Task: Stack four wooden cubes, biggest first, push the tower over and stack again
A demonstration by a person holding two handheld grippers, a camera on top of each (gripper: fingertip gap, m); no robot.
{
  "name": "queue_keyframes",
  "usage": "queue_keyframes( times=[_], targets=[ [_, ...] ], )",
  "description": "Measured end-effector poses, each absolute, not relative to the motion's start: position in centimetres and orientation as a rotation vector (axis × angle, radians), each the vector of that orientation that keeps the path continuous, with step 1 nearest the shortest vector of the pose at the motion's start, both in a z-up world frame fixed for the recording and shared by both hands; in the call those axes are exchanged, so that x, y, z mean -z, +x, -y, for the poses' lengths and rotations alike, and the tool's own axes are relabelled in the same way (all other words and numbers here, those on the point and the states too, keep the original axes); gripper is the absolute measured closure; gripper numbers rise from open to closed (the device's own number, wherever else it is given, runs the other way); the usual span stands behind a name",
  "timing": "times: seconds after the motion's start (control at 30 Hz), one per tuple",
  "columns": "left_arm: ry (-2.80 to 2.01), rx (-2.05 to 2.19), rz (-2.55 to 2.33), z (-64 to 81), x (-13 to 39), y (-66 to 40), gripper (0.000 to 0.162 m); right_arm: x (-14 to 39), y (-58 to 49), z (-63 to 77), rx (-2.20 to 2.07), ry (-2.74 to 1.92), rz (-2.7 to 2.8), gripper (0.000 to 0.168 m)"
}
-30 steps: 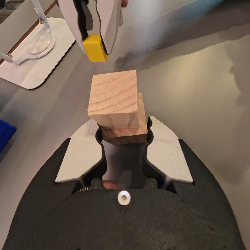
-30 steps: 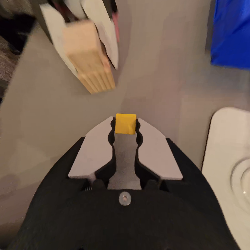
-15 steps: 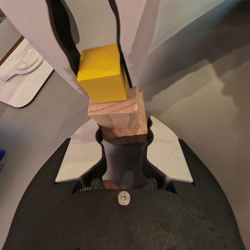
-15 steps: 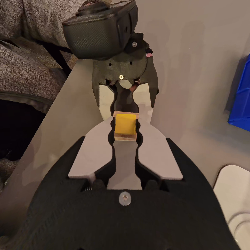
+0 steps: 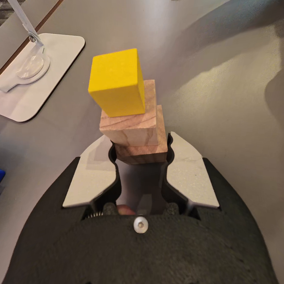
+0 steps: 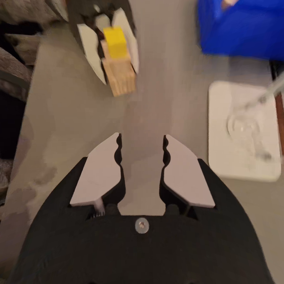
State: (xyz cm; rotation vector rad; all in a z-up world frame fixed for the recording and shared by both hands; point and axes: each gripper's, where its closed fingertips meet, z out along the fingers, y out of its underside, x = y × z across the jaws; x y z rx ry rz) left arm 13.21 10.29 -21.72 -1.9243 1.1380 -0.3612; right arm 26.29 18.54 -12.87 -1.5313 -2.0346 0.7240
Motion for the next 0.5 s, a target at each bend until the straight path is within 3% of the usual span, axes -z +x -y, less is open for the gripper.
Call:
queue_keyframes(
  times=[0.23,0.4,0.5],
  targets=[
    [-1.925,0.362,-1.138,-10.3,21.7,13.2,0.099,17.9,42.0,-24.2,-0.526,-1.916,1.75,0.12],
    [-1.926,0.363,-1.137,-10.3,21.7,13.2,0.099,21.3,46.7,-24.7,-0.502,-2.003,1.776,0.118],
    [-1.927,0.362,-1.135,-10.3,21.7,13.3,0.099,22.8,47.1,-24.2,-0.561,-2.013,1.846,0.13]
  ],
)
